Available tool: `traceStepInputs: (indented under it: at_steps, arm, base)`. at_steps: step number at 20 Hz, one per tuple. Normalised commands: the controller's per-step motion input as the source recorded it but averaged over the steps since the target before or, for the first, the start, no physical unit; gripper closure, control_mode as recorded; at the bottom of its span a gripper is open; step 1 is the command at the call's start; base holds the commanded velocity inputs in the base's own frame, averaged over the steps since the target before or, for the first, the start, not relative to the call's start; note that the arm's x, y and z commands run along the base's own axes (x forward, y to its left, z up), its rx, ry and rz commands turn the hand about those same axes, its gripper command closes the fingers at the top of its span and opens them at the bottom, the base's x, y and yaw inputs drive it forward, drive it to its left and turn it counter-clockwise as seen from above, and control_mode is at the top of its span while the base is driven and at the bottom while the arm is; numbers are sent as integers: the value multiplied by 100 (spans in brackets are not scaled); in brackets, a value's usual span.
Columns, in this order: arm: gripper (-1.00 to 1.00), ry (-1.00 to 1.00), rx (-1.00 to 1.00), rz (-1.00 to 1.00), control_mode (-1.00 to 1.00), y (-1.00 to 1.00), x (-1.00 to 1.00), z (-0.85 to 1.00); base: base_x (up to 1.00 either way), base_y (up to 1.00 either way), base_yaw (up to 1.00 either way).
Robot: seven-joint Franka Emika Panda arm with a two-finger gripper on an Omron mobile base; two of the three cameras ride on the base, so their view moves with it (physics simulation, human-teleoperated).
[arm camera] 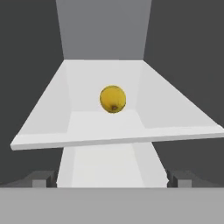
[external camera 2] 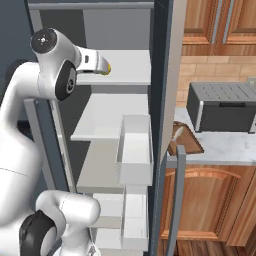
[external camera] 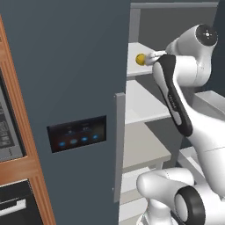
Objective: Retrieve a lemon from the fridge and place it on the cutting board with the fish.
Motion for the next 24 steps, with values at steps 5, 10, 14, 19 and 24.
traceStepInputs:
  at_steps: [5,10,14,19,24]
  arm:
    - [-100,0,0,0,-100,0,56,-6]
    - [-100,0,0,0,-100,0,60,-16]
    - [-100,0,0,3,-100,0,36,-3]
    - [-100,0,0,2,-100,0,40,-2]
    - [-100,0,0,0,-100,0,50,-10]
  base:
    - [0,0,0]
    - [0,0,0]
    - [0,0,0]
    - [0,0,0]
    - [0,0,0]
